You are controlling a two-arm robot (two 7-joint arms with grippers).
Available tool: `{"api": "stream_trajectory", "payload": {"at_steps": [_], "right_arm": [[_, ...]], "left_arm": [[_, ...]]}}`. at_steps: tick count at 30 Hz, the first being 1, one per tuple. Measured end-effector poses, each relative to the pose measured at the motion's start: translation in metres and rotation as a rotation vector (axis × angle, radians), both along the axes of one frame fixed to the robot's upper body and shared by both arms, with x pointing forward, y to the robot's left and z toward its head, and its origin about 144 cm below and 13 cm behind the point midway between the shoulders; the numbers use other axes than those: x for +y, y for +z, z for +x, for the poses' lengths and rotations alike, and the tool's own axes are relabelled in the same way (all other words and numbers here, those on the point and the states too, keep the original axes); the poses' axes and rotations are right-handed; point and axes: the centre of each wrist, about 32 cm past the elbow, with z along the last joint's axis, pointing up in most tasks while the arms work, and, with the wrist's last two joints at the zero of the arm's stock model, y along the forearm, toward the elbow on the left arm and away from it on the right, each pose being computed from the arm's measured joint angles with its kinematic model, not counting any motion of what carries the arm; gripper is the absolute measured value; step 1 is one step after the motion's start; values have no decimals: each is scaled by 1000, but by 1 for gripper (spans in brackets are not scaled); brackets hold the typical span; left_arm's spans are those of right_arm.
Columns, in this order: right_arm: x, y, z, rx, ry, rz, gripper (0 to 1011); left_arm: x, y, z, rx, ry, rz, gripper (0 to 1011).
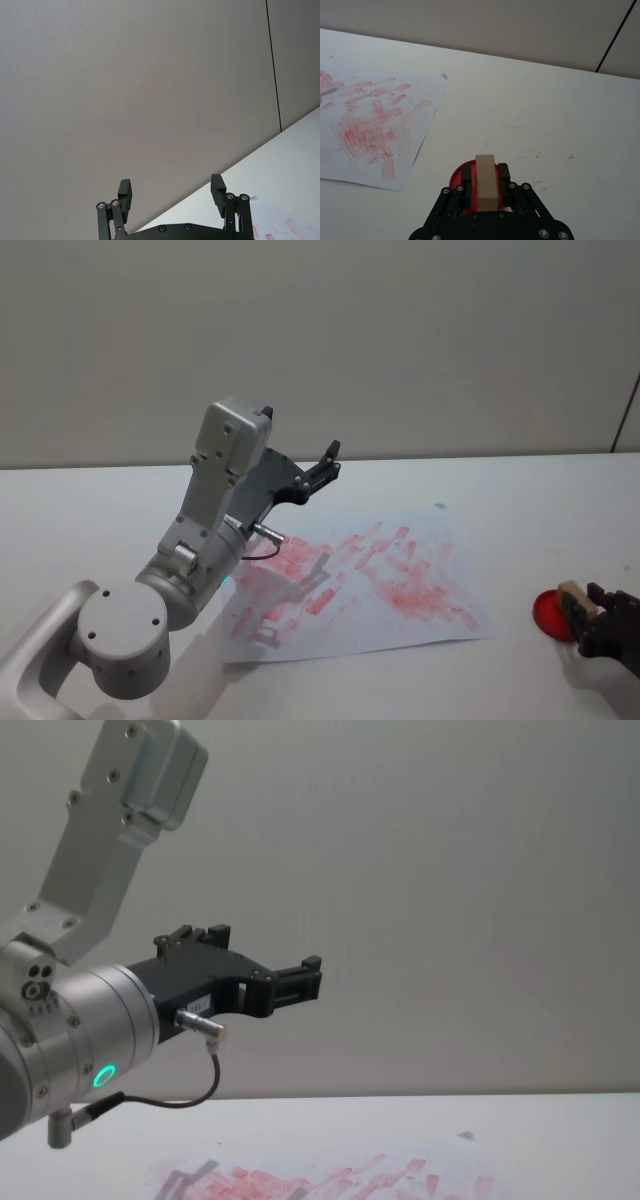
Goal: Use the one hand to pick up the stamp and affix it onto the A4 paper.
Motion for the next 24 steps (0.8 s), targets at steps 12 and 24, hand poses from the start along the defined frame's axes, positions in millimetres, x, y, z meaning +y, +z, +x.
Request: {"api": "stream_trajectory", "payload": {"at_steps": [12, 24], "right_arm": [[1, -1, 2, 11, 7, -5, 652], [1, -2, 3, 14, 10, -7, 996]], "left_arm": [[0, 0, 0, 0, 0, 0, 1001], [0, 0, 0, 0, 0, 0, 1001]]}}
